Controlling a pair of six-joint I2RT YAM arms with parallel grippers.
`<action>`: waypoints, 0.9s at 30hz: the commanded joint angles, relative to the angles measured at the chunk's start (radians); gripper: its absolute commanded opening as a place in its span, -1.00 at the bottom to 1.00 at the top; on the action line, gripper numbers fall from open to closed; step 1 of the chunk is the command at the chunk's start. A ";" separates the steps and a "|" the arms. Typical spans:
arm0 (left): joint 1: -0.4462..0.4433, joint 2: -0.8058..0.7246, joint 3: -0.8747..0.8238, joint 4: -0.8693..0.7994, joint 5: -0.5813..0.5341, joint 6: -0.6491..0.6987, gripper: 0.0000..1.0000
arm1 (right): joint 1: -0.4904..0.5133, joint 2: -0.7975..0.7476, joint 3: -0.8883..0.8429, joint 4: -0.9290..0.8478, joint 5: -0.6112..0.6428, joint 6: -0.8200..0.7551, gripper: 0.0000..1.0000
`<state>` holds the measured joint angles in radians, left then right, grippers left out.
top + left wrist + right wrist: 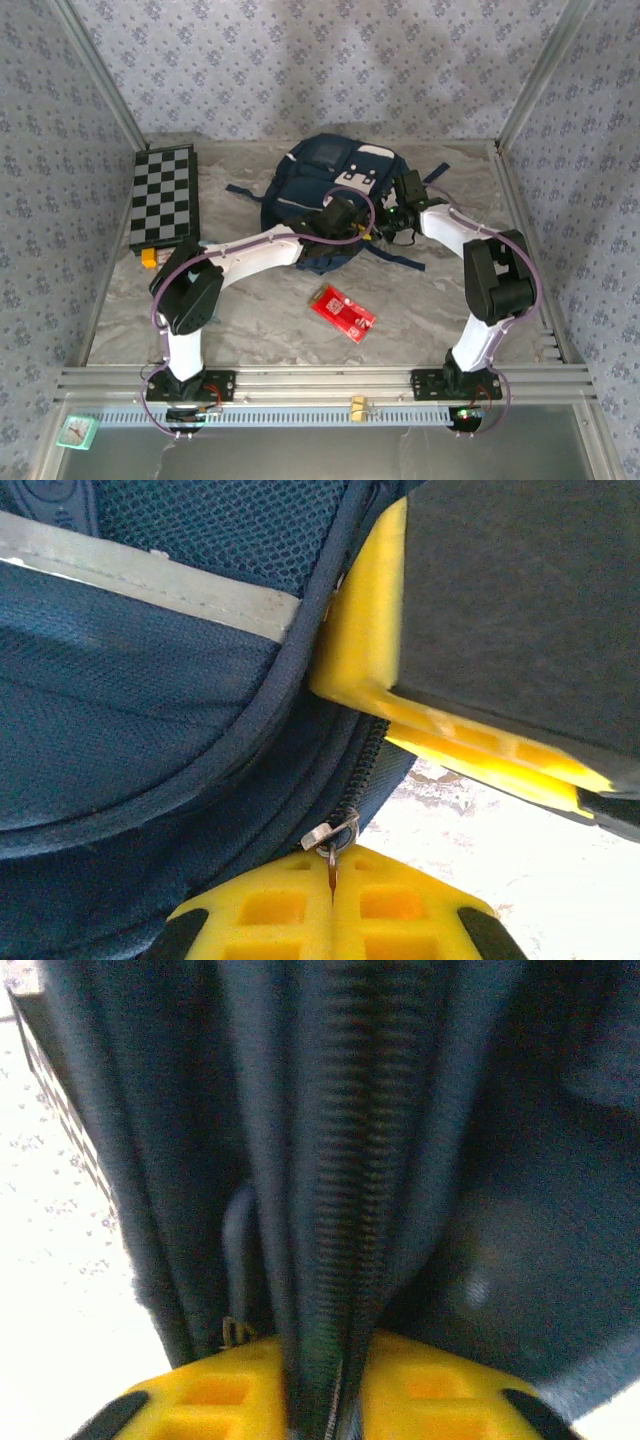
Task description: Pack the student bag
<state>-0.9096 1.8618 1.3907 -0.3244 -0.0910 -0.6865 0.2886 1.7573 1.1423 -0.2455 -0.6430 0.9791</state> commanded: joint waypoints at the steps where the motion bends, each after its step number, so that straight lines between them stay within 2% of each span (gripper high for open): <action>1: 0.000 -0.014 0.027 -0.003 0.014 0.034 -1.00 | -0.008 0.025 0.072 0.017 0.052 -0.036 -0.77; 5: 0.002 -0.051 -0.002 -0.055 -0.009 0.058 -1.00 | -0.052 -0.006 0.068 -0.023 0.023 -0.085 -0.99; 11: 0.036 -0.175 -0.167 -0.093 -0.049 0.125 -1.00 | -0.179 -0.049 0.061 -0.122 -0.053 -0.188 -1.00; 16: 0.092 -0.279 -0.293 -0.123 -0.093 0.122 -1.00 | -0.280 -0.052 0.094 -0.157 -0.128 -0.229 -1.00; 19: 0.113 -0.301 -0.327 -0.100 -0.104 0.111 -1.00 | -0.304 -0.035 0.130 -0.169 -0.153 -0.233 -1.00; 23: 0.094 -0.297 -0.308 -0.035 -0.050 0.092 -1.00 | -0.277 -0.059 0.143 -0.200 -0.154 -0.243 -1.00; 24: 0.084 -0.296 -0.303 -0.016 -0.046 0.088 -1.00 | -0.267 -0.079 0.121 -0.188 -0.155 -0.227 -0.89; 27: 0.062 -0.273 -0.277 0.019 -0.033 0.085 -1.00 | -0.219 -0.167 -0.003 -0.092 -0.159 -0.157 -0.26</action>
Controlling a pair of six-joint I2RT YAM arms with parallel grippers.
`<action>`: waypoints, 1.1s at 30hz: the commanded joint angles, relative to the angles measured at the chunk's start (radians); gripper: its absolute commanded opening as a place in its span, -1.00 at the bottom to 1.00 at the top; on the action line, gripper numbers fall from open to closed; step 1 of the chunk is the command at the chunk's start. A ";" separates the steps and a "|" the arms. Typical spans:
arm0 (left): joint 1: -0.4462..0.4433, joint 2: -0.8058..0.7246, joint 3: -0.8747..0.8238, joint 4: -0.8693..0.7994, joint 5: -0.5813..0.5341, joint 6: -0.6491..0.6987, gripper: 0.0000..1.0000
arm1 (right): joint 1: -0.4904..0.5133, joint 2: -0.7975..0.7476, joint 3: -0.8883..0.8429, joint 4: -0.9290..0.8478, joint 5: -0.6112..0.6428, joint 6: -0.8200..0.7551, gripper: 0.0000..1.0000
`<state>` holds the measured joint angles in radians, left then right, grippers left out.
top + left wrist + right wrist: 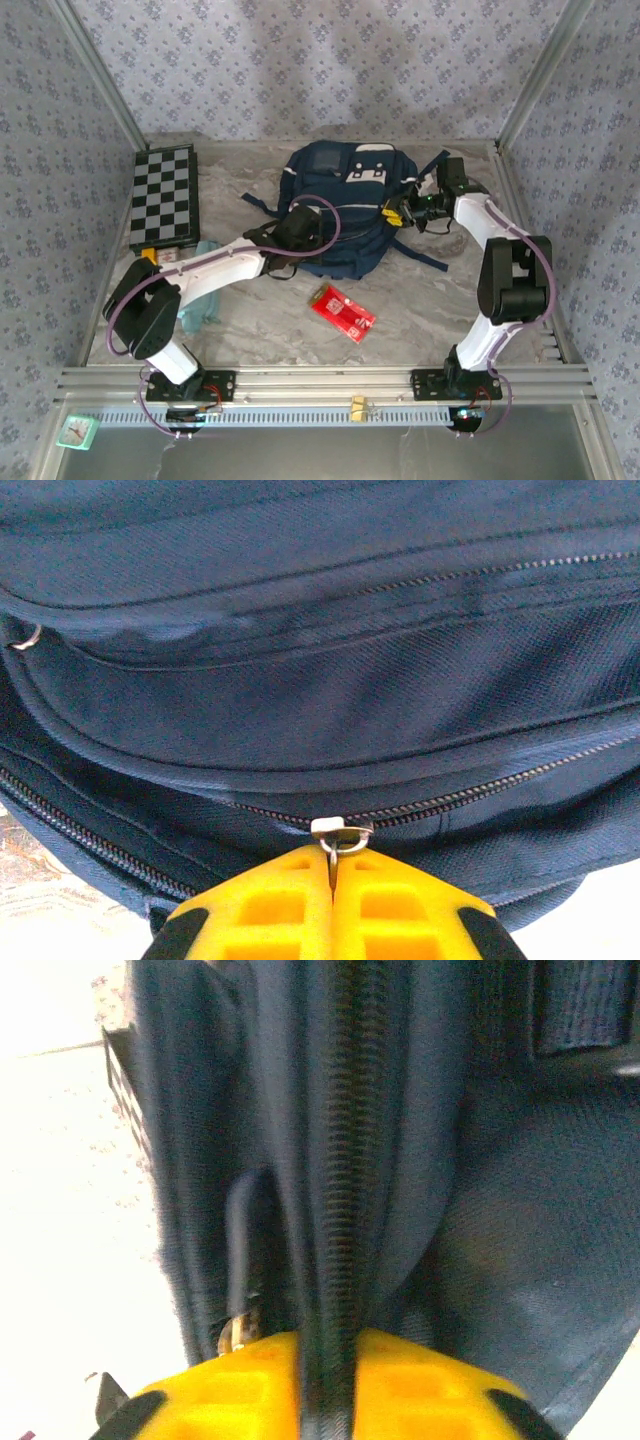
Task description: Pack the student bag
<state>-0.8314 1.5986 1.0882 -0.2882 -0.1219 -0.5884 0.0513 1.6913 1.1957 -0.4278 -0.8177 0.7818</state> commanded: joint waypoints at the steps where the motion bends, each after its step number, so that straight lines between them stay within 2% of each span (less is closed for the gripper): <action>1: -0.018 0.003 0.039 -0.022 -0.001 -0.016 -1.00 | 0.038 -0.129 -0.091 0.116 0.029 0.073 -0.12; 5: -0.031 0.032 0.065 -0.016 0.013 -0.010 -1.00 | 0.121 -0.202 -0.187 0.271 0.088 0.181 0.18; 7: -0.034 0.035 0.070 -0.013 0.014 -0.010 -1.00 | 0.162 -0.199 -0.181 0.285 0.140 0.189 0.25; 13: -0.037 0.037 0.078 -0.014 0.017 0.005 -1.00 | 0.276 -0.143 -0.146 0.306 0.249 0.251 0.28; 15: -0.036 0.039 0.077 -0.011 0.006 0.008 -1.00 | 0.333 -0.136 -0.159 0.359 0.328 0.294 0.27; 18: -0.037 0.050 0.093 -0.022 -0.001 0.015 -1.00 | 0.392 -0.124 -0.135 0.328 0.461 0.306 0.25; 20: -0.037 0.054 0.097 -0.023 -0.009 0.017 -1.00 | 0.406 -0.125 -0.145 0.338 0.538 0.340 0.27; 24: -0.033 0.055 0.091 -0.021 -0.026 0.015 -1.00 | 0.428 -0.086 -0.148 0.371 0.603 0.410 0.27; 28: -0.030 0.062 0.088 -0.019 -0.027 0.015 -1.00 | 0.452 -0.046 -0.136 0.412 0.641 0.428 -0.03; 33: -0.028 0.045 0.073 -0.031 -0.049 0.029 -1.00 | 0.419 -0.083 -0.144 0.360 0.691 0.390 -0.65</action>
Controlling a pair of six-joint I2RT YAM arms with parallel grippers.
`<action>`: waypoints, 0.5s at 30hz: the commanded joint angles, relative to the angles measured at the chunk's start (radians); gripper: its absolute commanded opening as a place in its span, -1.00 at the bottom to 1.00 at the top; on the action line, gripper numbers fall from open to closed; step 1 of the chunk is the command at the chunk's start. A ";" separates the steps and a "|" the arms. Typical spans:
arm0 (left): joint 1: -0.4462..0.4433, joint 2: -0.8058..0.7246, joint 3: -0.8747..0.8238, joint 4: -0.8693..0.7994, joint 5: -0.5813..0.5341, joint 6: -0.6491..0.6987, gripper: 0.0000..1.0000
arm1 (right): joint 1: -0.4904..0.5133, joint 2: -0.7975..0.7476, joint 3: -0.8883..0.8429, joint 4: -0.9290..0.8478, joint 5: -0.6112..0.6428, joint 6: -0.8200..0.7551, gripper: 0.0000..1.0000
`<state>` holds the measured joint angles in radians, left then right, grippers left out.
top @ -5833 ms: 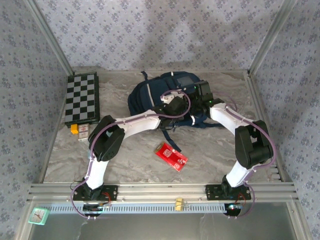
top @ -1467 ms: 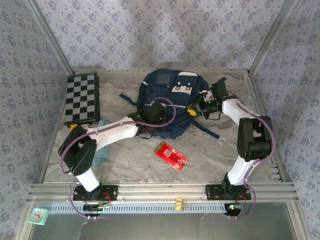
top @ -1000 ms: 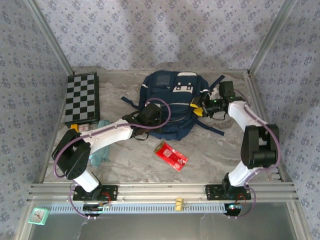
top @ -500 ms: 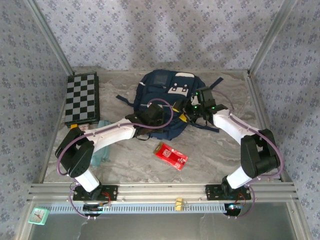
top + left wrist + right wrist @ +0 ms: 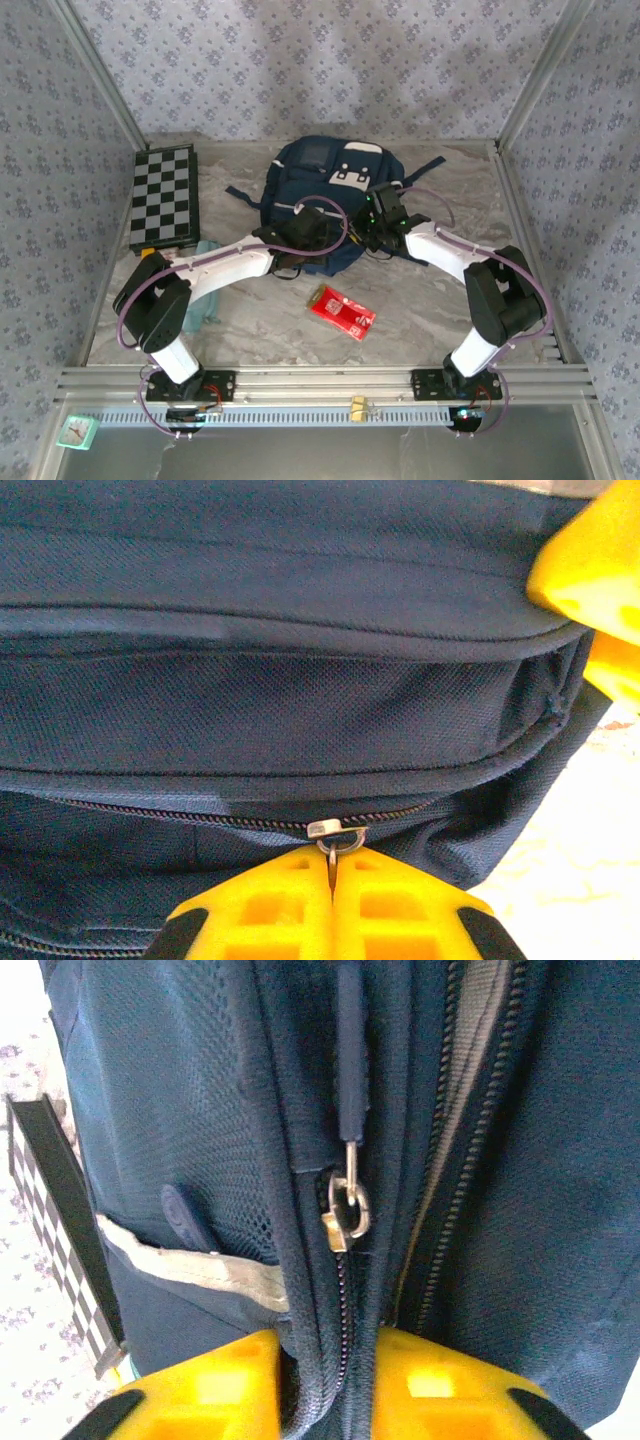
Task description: Pack the student bag
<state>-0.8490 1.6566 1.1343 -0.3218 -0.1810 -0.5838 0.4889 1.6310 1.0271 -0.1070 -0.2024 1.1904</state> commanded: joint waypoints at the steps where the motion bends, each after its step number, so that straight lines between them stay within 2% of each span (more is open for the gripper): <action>1: -0.010 -0.016 0.020 -0.004 0.003 0.027 -1.00 | -0.032 -0.032 0.021 0.029 0.075 -0.033 -0.76; 3: -0.010 -0.022 0.007 -0.020 -0.011 0.035 -1.00 | -0.074 -0.047 0.013 0.015 0.046 -0.064 -0.94; 5: -0.011 -0.027 -0.001 -0.040 -0.010 0.039 -1.00 | -0.122 -0.050 0.018 0.011 -0.005 -0.115 -1.00; 10: -0.068 -0.054 -0.006 -0.073 -0.003 0.038 -1.00 | -0.263 -0.006 0.104 -0.042 -0.173 -0.276 -1.00; 15: -0.113 -0.028 0.023 -0.019 0.084 0.005 -1.00 | -0.385 0.066 0.223 -0.043 -0.386 -0.315 -1.00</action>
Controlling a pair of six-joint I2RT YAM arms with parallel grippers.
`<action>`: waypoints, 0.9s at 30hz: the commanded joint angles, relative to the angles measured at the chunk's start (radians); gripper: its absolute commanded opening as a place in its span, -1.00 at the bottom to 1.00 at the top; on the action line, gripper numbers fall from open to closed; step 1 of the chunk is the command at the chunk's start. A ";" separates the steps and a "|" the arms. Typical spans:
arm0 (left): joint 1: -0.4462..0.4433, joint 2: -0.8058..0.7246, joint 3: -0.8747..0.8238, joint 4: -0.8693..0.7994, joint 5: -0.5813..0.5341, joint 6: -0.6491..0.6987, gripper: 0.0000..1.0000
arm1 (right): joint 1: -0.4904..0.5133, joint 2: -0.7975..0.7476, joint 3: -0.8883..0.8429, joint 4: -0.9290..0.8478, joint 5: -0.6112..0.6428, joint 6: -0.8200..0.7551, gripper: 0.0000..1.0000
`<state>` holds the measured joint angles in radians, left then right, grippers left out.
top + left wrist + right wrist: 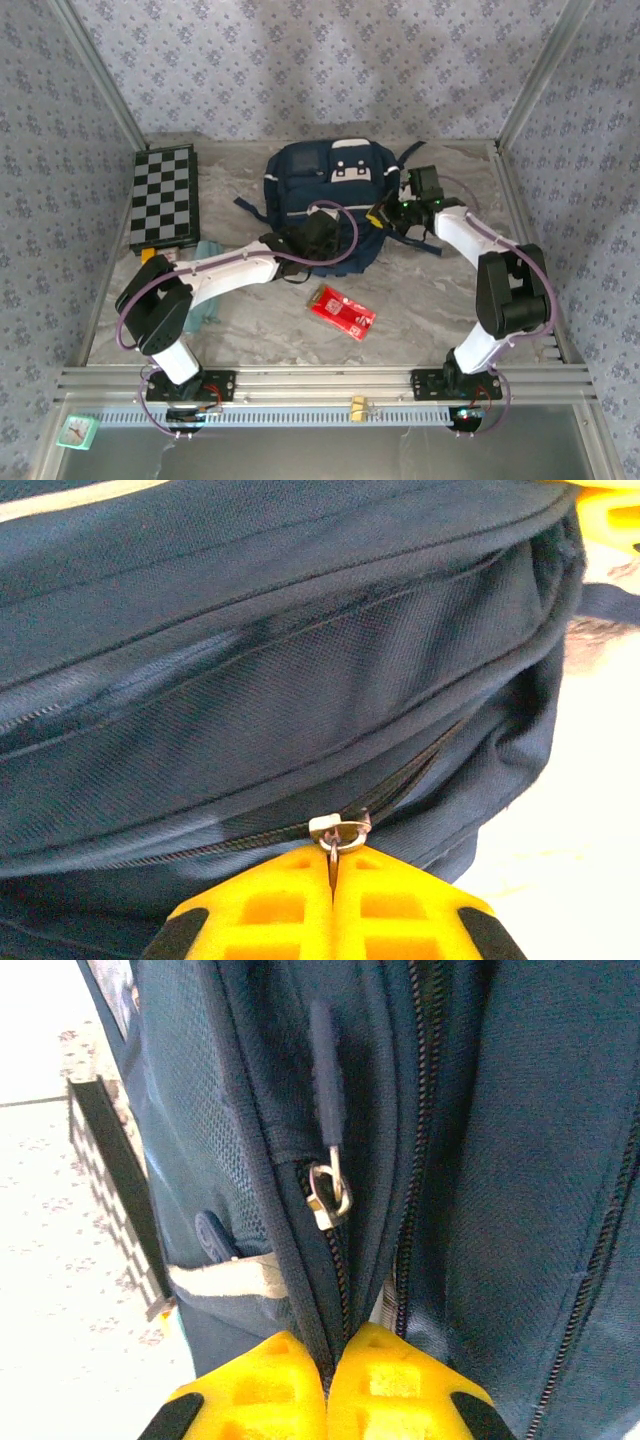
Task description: Pack the student bag
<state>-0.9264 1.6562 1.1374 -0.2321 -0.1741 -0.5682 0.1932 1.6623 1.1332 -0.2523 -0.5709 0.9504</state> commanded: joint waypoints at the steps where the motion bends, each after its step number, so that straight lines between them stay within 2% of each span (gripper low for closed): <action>1: -0.037 -0.016 0.034 -0.124 0.060 -0.004 -1.00 | -0.096 0.040 0.139 0.076 -0.030 -0.093 -1.00; 3: -0.024 -0.001 0.041 -0.198 -0.040 -0.004 -1.00 | -0.109 0.045 0.193 0.002 -0.049 -0.149 -1.00; 7: 0.049 -0.054 -0.041 -0.191 -0.073 0.050 -1.00 | -0.170 0.068 0.254 -0.070 -0.147 -0.197 -1.00; 11: 0.108 -0.165 -0.197 -0.022 -0.060 0.124 -1.00 | -0.215 0.106 0.337 -0.154 -0.191 -0.275 -1.00; 15: 0.177 -0.166 -0.216 0.020 -0.054 0.136 -1.00 | -0.230 0.159 0.391 -0.149 -0.229 -0.258 -1.00; 19: 0.164 -0.186 -0.221 0.107 -0.046 0.203 -1.00 | -0.216 0.150 0.399 -0.129 -0.235 -0.243 -1.00; 25: 0.175 -0.198 -0.265 0.278 -0.184 0.396 -1.00 | -0.217 0.147 0.417 -0.190 -0.274 -0.295 -1.00; 27: 0.200 -0.200 -0.295 0.351 -0.162 0.448 -1.00 | -0.226 0.145 0.412 -0.190 -0.307 -0.296 -1.00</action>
<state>-0.7681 1.4887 0.8806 0.0299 -0.2417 -0.2436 0.0143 1.8244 1.4952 -0.4763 -0.8406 0.6971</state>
